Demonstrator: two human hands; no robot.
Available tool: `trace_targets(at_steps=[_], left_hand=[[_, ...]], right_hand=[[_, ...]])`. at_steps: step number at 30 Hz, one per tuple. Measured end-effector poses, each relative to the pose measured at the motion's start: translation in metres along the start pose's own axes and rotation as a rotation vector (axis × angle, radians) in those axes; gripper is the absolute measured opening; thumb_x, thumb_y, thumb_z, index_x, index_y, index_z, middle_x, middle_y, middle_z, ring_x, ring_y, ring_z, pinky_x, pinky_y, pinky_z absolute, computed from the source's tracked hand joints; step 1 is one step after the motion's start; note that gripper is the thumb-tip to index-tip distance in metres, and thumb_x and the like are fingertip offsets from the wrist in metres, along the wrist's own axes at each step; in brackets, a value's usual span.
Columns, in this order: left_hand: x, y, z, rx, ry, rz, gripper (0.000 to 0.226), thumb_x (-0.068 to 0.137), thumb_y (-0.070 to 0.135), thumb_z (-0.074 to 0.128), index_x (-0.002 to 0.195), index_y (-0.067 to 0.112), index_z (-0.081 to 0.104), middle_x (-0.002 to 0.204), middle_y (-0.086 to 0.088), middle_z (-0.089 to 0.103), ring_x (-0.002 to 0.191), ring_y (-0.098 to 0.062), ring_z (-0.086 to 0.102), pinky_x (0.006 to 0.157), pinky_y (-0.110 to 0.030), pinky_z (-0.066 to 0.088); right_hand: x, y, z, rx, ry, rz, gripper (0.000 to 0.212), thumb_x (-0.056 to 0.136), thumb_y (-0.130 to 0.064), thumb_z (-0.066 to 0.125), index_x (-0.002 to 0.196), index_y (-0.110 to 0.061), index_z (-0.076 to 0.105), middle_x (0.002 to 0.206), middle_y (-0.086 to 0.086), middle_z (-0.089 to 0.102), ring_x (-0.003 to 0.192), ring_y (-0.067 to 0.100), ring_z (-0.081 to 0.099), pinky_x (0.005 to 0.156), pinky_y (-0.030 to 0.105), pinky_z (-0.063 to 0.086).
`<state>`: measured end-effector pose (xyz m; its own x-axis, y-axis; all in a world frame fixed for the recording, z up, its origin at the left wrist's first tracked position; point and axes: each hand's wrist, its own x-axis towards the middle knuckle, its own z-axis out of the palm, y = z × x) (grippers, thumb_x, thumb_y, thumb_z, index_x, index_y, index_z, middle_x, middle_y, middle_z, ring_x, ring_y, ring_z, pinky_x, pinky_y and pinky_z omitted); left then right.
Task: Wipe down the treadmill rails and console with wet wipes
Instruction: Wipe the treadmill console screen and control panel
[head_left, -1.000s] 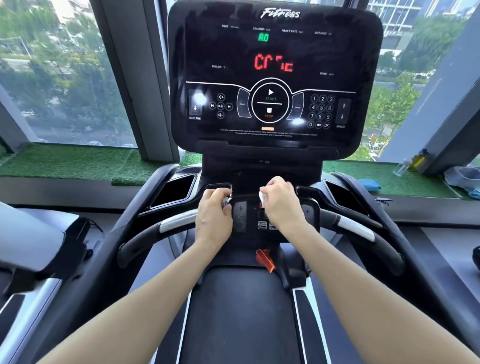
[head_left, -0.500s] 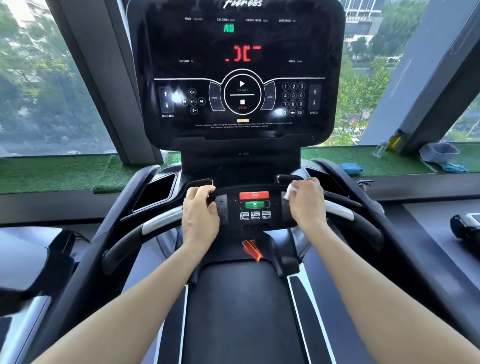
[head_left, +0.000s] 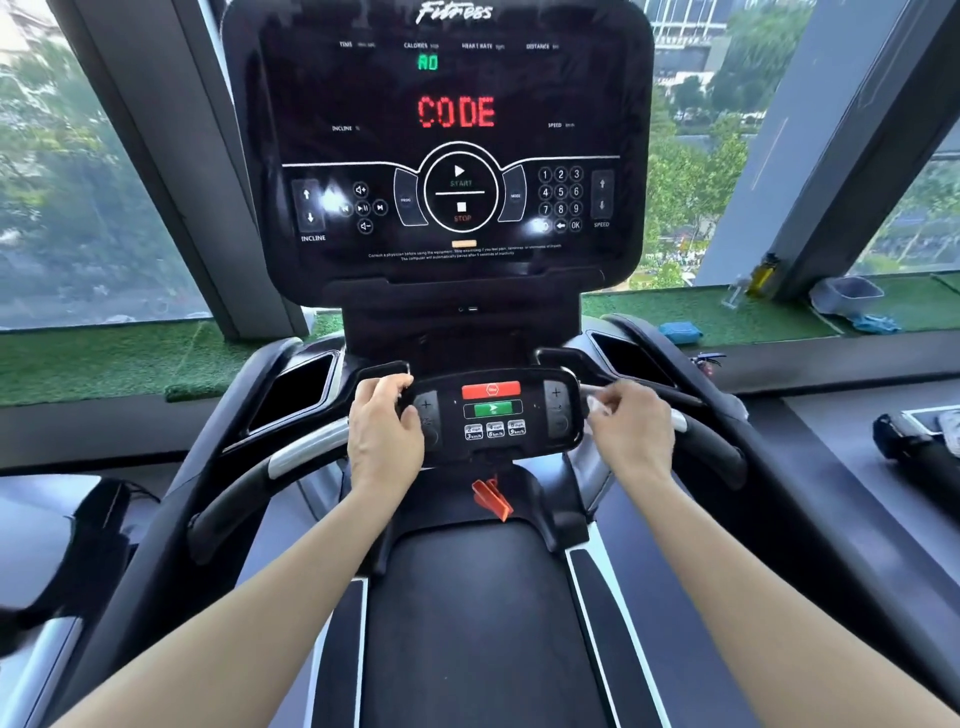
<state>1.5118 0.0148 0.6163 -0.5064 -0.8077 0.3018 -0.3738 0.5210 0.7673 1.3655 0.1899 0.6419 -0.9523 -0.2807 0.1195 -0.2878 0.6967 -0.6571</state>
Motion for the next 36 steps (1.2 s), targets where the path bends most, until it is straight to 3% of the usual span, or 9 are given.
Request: trace_targets(at_steps=[3,6,12,15,20,27,31,36], left_hand=[[0.001,-0.003,-0.003,-0.044,-0.016,-0.021,0.036,0.089,-0.003,0.050,0.120,0.012,0.059,0.116,0.002,0.049,0.102,-0.016,0.054,0.089,-0.025,0.042],[-0.002,-0.005,-0.007,-0.074,-0.021,-0.043,0.035,0.089,-0.004,0.049,0.119,0.013,0.058,0.110,0.006,0.045,0.097,-0.011,0.053,0.084,-0.019,0.039],[-0.009,-0.018,-0.013,-0.100,-0.031,-0.088,0.033,0.088,-0.003,0.049,0.112,0.017,0.060,0.105,0.008,0.046,0.097,-0.015,0.057,0.090,-0.031,0.048],[-0.012,-0.020,-0.015,-0.097,-0.037,-0.109,0.031,0.088,-0.002,0.048,0.110,0.016,0.061,0.103,0.007,0.047,0.092,-0.012,0.055,0.089,-0.028,0.046],[-0.013,-0.025,-0.019,-0.099,-0.042,-0.122,0.030,0.089,-0.002,0.048,0.115,0.010,0.059,0.106,0.004,0.047,0.093,-0.013,0.055,0.086,-0.025,0.046],[-0.015,-0.024,-0.023,-0.101,-0.007,-0.139,0.029,0.089,-0.004,0.049,0.110,0.012,0.060,0.104,0.004,0.047,0.091,-0.012,0.055,0.080,-0.022,0.042],[-0.016,-0.022,-0.021,-0.061,0.011,-0.061,0.033,0.086,-0.005,0.050,0.110,0.014,0.061,0.105,0.007,0.047,0.094,-0.016,0.057,0.085,-0.030,0.048],[-0.016,-0.012,-0.012,0.000,0.006,0.068,0.041,0.084,-0.007,0.051,0.119,0.012,0.059,0.111,0.007,0.046,0.103,-0.016,0.053,0.089,-0.022,0.040]], right_hand=[[0.004,-0.029,0.004,0.092,0.022,-0.267,0.025,0.086,-0.001,0.053,0.104,-0.009,0.069,0.103,0.008,0.066,0.098,0.025,0.058,0.086,0.032,0.043],[0.010,-0.046,0.021,0.034,-0.024,-0.345,0.029,0.090,0.002,0.047,0.109,-0.007,0.068,0.110,0.009,0.060,0.104,0.027,0.053,0.089,0.037,0.043],[0.010,-0.070,0.050,-0.067,-0.103,-0.420,0.028,0.091,0.003,0.046,0.102,-0.005,0.070,0.112,0.008,0.055,0.105,0.028,0.048,0.082,0.033,0.040],[-0.002,-0.086,0.064,-0.060,-0.162,-0.546,0.025,0.094,-0.004,0.046,0.101,-0.002,0.069,0.109,0.007,0.055,0.104,0.027,0.047,0.077,0.030,0.038],[-0.019,-0.110,0.084,-0.065,-0.273,-0.701,0.028,0.099,-0.016,0.045,0.110,-0.007,0.069,0.115,0.007,0.054,0.106,0.027,0.046,0.085,0.039,0.043],[-0.041,-0.099,0.096,-0.025,-0.367,-0.952,0.020,0.092,-0.007,0.053,0.096,-0.001,0.072,0.104,0.010,0.059,0.093,0.030,0.052,0.073,0.041,0.048],[-0.042,-0.080,0.096,0.043,-0.232,-0.902,0.014,0.089,-0.010,0.057,0.088,-0.003,0.069,0.094,0.010,0.058,0.080,0.031,0.054,0.063,0.044,0.051],[-0.021,-0.046,0.068,0.090,-0.059,-0.654,0.013,0.088,-0.008,0.059,0.096,-0.007,0.070,0.096,0.009,0.058,0.089,0.028,0.057,0.078,0.037,0.048]])
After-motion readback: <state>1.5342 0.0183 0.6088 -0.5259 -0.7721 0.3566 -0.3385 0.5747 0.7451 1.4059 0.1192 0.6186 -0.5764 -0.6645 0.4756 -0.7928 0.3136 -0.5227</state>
